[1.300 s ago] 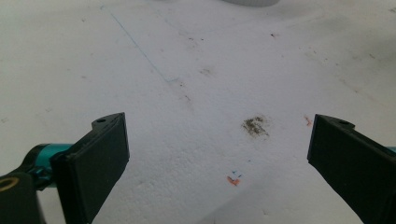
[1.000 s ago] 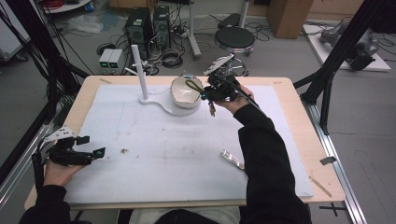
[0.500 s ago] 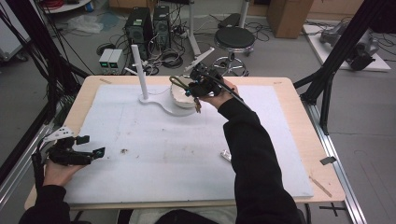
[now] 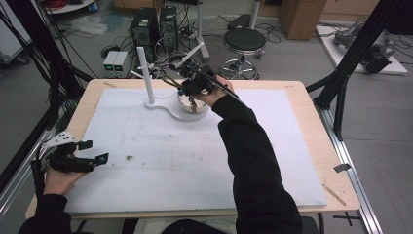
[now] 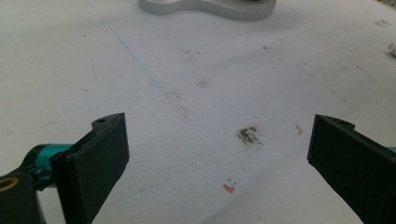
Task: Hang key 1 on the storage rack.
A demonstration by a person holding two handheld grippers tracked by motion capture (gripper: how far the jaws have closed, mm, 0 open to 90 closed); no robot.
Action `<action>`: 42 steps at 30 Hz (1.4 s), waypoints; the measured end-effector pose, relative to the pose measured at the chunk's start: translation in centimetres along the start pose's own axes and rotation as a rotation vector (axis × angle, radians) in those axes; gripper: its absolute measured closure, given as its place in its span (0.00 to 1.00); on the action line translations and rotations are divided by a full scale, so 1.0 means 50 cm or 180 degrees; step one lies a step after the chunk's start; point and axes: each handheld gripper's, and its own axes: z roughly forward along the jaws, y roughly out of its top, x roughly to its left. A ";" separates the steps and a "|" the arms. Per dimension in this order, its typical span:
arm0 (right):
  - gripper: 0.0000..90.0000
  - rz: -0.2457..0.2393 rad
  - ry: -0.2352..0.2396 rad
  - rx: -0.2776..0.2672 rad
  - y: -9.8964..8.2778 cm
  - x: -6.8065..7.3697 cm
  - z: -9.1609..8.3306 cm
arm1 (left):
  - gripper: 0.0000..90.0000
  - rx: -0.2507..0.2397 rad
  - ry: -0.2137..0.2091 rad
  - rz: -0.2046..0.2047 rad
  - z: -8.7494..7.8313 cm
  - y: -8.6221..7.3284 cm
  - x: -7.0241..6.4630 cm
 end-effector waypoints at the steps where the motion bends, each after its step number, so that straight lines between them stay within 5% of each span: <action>1: 0.79 0.0000 0.0000 0.0000 0.000 0.000 0.000 | 0.07 0.0005 0.0001 0.0002 0.000 0.000 0.000; 16: 0.79 -0.0234 0.0094 -0.0023 0.100 0.042 0.042 | 0.07 0.0032 -0.0026 0.0070 0.007 0.002 -0.005; 25: 0.79 -0.0334 0.0018 0.0037 0.158 0.051 0.070 | 0.07 0.0074 -0.0060 0.0112 0.017 0.005 -0.011; 42: 0.78 -0.0222 -0.0194 0.0252 0.175 0.019 0.139 | 0.07 0.0101 -0.0071 0.0140 0.022 0.004 -0.013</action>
